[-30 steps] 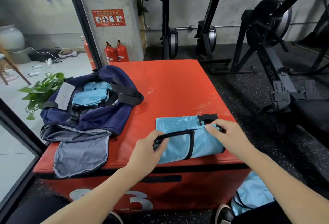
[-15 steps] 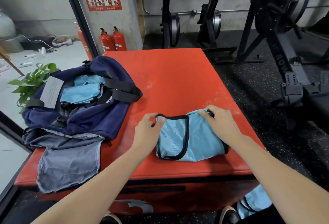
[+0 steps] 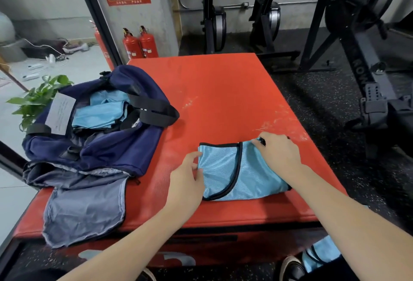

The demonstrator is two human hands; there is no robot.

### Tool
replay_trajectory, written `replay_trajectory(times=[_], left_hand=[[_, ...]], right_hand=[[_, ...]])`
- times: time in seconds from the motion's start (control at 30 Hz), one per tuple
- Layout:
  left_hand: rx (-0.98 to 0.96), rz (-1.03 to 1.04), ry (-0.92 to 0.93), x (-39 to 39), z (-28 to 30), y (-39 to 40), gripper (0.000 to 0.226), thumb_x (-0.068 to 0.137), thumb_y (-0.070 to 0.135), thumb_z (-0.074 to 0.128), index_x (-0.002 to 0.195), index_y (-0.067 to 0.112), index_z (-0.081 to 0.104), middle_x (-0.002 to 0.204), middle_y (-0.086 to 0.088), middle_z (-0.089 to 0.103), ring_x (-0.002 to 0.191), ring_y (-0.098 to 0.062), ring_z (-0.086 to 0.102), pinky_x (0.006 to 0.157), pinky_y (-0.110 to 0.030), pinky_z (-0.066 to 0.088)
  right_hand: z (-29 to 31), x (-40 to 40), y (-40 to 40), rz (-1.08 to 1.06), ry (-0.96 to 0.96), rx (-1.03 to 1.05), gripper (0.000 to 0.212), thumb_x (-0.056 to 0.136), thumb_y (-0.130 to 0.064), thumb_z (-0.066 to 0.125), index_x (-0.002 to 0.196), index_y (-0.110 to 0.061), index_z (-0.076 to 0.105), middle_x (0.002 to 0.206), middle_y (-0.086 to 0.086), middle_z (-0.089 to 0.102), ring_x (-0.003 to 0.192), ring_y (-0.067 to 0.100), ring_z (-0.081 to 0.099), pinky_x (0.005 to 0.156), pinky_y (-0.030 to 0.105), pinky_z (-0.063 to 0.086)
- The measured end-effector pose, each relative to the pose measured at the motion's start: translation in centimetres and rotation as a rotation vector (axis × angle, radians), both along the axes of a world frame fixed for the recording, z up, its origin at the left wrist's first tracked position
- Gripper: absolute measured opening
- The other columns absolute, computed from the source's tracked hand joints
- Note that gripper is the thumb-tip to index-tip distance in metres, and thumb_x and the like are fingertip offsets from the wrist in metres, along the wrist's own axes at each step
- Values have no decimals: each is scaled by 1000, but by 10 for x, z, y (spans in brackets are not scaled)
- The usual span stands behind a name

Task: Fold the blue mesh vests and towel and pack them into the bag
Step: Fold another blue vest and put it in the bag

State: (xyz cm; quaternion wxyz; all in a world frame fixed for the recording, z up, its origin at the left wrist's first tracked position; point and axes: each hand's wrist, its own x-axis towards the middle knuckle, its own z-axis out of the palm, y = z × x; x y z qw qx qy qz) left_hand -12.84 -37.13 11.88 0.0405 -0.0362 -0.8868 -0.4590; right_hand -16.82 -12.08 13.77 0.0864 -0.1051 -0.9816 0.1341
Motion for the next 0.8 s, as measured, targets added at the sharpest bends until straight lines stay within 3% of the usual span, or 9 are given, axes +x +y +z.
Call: replay_trajectory(times=[0.13,0.2,0.27,0.33,0.4,0.47,0.53,0.63,0.8], left_hand=[[-247,-44,53,-3,6,2,40,96,14,47,134,28,47,94,6,57,83,-19,59,70,-34,50],[-576,-38,141,-3,9,1,40,98,22,45,138,28,42,110,4,50,85,-23,60,65,-35,45],[-693,-29,210,-7,12,2,40,95,19,50,135,26,47,114,1,44,83,-21,55,60,-32,37],[-712,-108,328,-19,9,0,47,80,6,66,123,24,60,118,-1,47,94,-23,51,64,-31,38],[-730,-224,484,-33,6,0,51,63,-2,76,106,25,70,123,-4,54,104,-27,54,73,-36,45],[-683,-348,478,-44,11,3,42,70,0,74,102,26,73,130,-4,57,121,-29,52,87,-43,44],[-628,-404,350,-52,15,5,33,90,10,59,113,30,70,140,3,51,136,-21,39,104,-43,31],[-516,-421,154,-63,10,-2,32,99,16,46,117,32,67,131,13,57,129,-14,46,108,-41,31],[-560,-374,152,-51,14,-4,27,94,22,49,112,32,67,107,11,60,107,-17,53,97,-38,36]], right_hand=[[0,0,1,28,2,-83,39,97,-54,50,98,-19,66,75,-3,62,74,24,61,63,34,46],[5,1,5,78,-3,-264,43,93,-59,55,110,-21,67,95,-2,70,92,23,66,75,37,51],[11,9,8,103,-4,-277,52,92,-60,56,128,-23,61,122,1,66,114,23,60,94,41,50],[18,23,9,146,63,-128,53,93,-56,56,134,-23,56,131,1,60,121,25,52,101,41,45],[25,44,3,194,178,-126,38,93,-50,60,120,-24,64,116,-4,64,106,18,56,94,37,48],[28,66,-9,218,138,-304,24,91,-49,63,90,-26,67,82,-9,66,74,7,59,75,30,51],[22,85,-22,241,-5,-368,40,86,-62,56,73,-25,62,60,-6,60,60,9,57,62,23,46],[3,96,-27,260,-150,-192,58,80,-80,38,70,-25,54,63,-6,59,68,11,60,66,31,47],[-9,65,3,128,-108,-5,53,91,-72,31,80,-26,53,82,-4,66,90,26,64,73,38,48]])
